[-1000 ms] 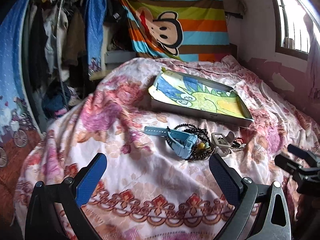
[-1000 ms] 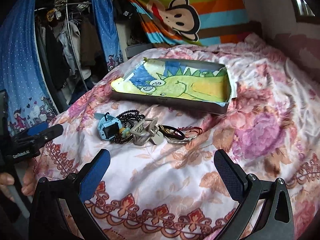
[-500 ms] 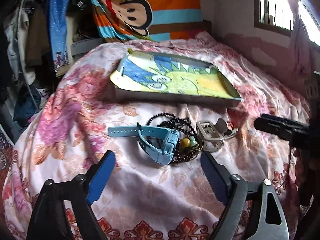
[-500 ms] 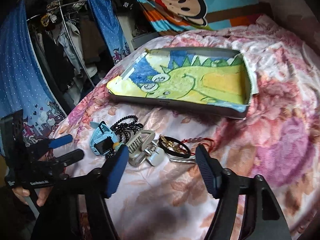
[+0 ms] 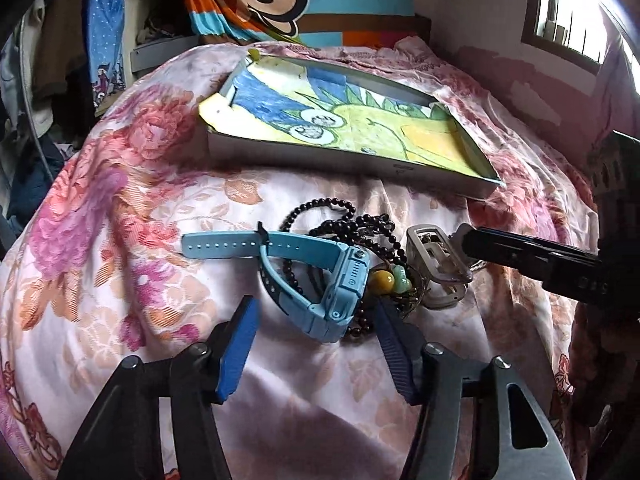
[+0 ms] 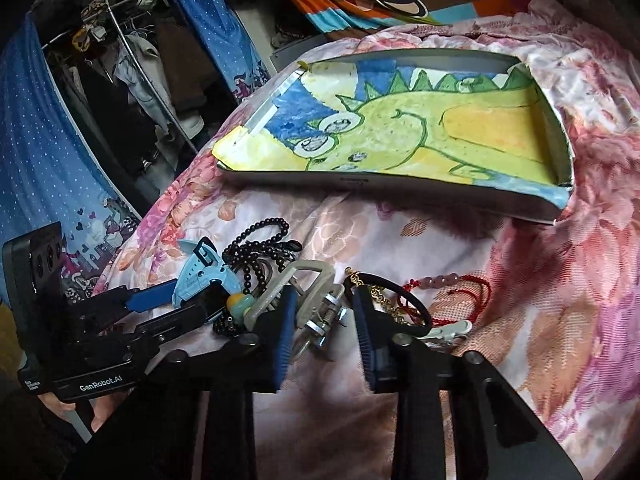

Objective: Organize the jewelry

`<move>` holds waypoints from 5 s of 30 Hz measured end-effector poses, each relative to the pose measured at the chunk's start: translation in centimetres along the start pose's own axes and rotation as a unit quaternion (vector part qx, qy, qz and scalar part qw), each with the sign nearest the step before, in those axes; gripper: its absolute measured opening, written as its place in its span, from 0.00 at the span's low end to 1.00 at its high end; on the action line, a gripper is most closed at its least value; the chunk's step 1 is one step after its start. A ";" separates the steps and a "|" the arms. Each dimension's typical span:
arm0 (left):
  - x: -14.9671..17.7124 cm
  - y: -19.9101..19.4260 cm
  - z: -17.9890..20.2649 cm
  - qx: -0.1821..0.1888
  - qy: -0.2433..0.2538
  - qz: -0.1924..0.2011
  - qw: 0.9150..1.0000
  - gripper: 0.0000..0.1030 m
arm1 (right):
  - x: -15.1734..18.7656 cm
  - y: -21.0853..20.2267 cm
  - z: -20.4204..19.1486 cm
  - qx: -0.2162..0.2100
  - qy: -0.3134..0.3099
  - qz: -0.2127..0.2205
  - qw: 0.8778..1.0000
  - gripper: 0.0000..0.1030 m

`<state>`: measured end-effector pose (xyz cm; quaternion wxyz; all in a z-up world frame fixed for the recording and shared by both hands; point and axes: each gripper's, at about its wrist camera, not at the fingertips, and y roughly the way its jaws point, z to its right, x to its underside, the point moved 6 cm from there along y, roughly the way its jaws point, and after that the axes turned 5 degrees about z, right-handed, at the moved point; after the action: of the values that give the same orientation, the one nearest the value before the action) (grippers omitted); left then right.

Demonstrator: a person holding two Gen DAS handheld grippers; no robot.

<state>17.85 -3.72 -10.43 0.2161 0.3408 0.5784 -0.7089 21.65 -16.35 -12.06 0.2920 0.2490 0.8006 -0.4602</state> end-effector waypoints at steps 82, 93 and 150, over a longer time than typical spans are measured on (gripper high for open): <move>-10.8 2.4 1.5 0.017 -0.088 0.115 0.989 0.92 | -7.5 -8.8 8.8 0.139 0.022 0.178 0.974 0.73; -8.7 -6.2 2.2 -0.003 -0.071 0.189 0.979 1.00 | -5.7 -16.9 2.0 0.154 -0.073 0.254 0.952 0.98; -2.2 -1.9 -0.8 -0.030 -0.022 0.001 0.999 0.87 | 1.1 -9.6 2.2 0.107 -0.085 0.050 0.989 0.91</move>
<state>18.12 -2.69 -7.62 0.2395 0.3195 0.5938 -0.6985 14.99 -22.47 -8.05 0.3532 0.2787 0.7059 -0.5471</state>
